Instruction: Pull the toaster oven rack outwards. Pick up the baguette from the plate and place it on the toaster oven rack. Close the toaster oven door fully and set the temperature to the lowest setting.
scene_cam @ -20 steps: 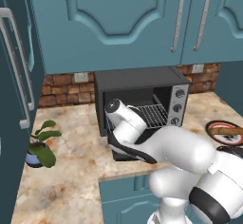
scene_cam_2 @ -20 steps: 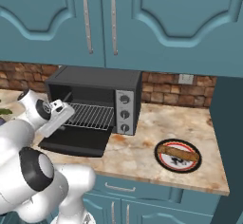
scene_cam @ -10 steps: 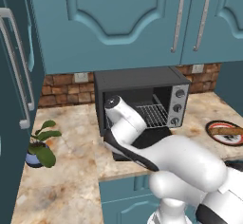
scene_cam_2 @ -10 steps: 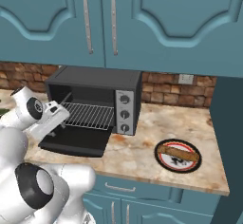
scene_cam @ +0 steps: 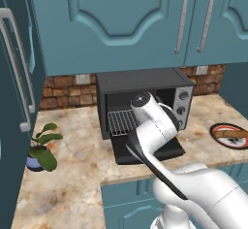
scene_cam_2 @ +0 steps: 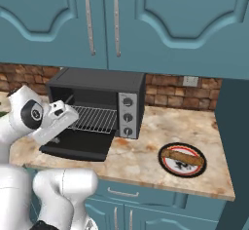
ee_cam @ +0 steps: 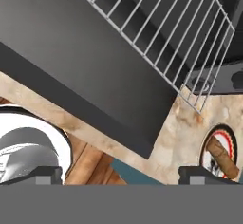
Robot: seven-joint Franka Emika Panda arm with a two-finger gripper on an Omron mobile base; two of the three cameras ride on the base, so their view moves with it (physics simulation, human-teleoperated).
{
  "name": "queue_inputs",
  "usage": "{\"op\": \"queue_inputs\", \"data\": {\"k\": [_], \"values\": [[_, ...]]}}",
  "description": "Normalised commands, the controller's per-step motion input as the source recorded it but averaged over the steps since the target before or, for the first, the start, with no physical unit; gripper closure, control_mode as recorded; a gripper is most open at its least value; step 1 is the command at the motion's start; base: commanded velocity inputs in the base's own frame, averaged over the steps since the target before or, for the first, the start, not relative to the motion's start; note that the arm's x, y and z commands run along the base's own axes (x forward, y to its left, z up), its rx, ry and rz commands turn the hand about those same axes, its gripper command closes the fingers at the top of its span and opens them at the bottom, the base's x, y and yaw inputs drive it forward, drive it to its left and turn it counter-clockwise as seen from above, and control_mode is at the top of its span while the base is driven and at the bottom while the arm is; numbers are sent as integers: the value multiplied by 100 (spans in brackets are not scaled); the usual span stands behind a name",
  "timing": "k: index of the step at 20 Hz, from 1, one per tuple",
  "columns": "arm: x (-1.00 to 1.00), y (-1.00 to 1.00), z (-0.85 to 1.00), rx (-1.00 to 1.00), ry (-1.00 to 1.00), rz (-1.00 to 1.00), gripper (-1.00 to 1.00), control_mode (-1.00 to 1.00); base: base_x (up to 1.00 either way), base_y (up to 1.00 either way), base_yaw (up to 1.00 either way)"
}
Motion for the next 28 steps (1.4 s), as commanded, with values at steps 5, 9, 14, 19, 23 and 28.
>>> {"op": "queue_inputs", "data": {"k": [5,9,14,19,23,28], "values": [[0,-100,36,12,0,-20,-100,-100,0,0,0],[0,-100,24,9,2,-6,-100,-100,0,0,0],[0,-100,4,6,6,0,-100,-100,0,0,0],[0,-100,0,8,6,14,-100,-100,0,0,0],[0,-100,0,7,5,30,-100,-100,0,0,0],[6,-100,0,8,5,33,-100,-100,0,0,0]]}}
